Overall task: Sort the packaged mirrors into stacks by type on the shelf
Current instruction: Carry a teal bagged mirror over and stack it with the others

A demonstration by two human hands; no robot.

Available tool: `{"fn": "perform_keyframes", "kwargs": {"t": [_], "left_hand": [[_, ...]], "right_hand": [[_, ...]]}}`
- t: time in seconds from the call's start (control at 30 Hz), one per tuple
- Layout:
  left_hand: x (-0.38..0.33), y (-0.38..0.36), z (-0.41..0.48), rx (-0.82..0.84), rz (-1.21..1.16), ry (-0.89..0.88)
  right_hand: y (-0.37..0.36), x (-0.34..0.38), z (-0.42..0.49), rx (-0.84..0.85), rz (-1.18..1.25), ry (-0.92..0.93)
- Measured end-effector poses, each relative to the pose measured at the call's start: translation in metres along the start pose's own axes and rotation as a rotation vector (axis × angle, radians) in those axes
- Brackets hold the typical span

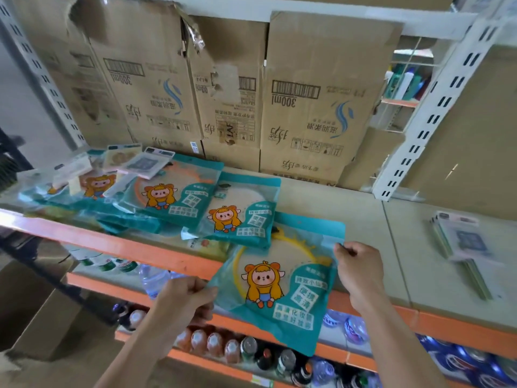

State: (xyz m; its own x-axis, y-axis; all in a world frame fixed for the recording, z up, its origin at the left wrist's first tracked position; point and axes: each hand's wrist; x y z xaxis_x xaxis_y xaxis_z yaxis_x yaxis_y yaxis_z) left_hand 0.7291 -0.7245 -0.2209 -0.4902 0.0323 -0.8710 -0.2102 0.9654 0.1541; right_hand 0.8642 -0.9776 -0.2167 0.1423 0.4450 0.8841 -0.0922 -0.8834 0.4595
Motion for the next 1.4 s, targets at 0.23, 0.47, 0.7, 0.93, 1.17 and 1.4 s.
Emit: {"fn": "perform_keyframes", "kwargs": {"t": [0.23, 0.47, 0.7, 0.93, 1.17, 1.4], "left_hand": [[0.0, -0.017, -0.003, 0.085, 0.028, -0.022], [-0.003, -0.05, -0.004, 0.153, 0.003, -0.044], [-0.004, -0.07, -0.002, 0.204, -0.081, -0.055], [-0.014, -0.094, 0.009, 0.249, -0.085, -0.07], [-0.03, -0.139, 0.009, 0.298, -0.056, -0.101], [-0.049, -0.202, 0.004, 0.306, -0.055, -0.125]], "right_hand": [[0.022, -0.009, -0.003, -0.074, 0.031, -0.009], [0.053, -0.019, -0.007, -0.175, 0.034, -0.054], [0.085, -0.016, -0.015, -0.205, -0.002, -0.014], [0.11, -0.031, -0.013, -0.255, 0.106, -0.034], [0.152, -0.056, -0.008, -0.345, 0.209, -0.071], [0.218, -0.072, -0.001, -0.349, 0.308, -0.097]]}}
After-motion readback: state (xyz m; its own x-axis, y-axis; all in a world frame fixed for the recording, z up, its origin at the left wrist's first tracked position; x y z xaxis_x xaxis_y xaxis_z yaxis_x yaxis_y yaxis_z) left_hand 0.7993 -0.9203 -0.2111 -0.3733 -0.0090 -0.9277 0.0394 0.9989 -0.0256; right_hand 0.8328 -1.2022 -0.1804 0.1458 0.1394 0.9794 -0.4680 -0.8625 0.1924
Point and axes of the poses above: each hand's wrist, its own z-axis towards the middle knuckle, its own y-axis out of the back of the hand, x = y × z, and after that the axes turned 7 degrees about x, right-handed
